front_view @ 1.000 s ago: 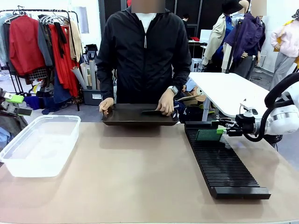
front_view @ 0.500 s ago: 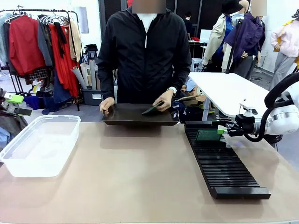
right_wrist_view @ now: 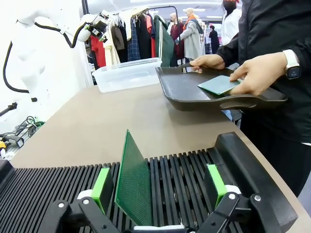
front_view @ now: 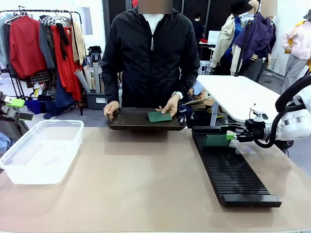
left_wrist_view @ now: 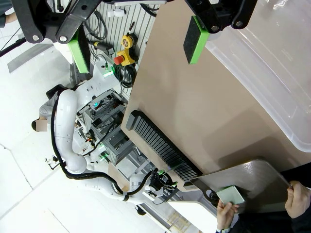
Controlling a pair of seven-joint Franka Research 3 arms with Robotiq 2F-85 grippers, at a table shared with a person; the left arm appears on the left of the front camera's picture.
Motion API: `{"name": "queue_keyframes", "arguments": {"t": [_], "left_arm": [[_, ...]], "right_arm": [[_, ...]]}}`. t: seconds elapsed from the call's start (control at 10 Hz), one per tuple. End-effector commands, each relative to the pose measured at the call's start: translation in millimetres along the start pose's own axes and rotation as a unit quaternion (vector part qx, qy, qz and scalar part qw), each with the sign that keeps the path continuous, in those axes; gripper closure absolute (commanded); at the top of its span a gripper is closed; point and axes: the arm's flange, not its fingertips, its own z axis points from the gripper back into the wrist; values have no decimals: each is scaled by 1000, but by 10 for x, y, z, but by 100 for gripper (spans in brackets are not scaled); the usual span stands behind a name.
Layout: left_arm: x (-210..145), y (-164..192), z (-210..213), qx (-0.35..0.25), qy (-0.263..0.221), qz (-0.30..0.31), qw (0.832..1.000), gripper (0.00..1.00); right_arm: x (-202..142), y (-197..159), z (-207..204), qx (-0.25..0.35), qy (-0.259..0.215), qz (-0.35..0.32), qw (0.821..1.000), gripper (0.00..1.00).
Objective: Sort PCBs into racks and boxes based on the side picked up.
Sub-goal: Pick up the Blank PCB handed by the Human.
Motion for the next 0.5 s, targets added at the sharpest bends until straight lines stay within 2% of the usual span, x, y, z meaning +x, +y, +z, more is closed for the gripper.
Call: {"name": "queue_keyframes", "arguments": {"t": [0.0,0.4], "left_arm": [[8,-12,4,-1,-1,-2,1000,0],[8,-12,4,-1,-1,-2,1000,0]], "right_arm": [[20,-2,-18,2,-2,5,1000,0],[20,-2,-18,2,-2,5,1000,0]]}}
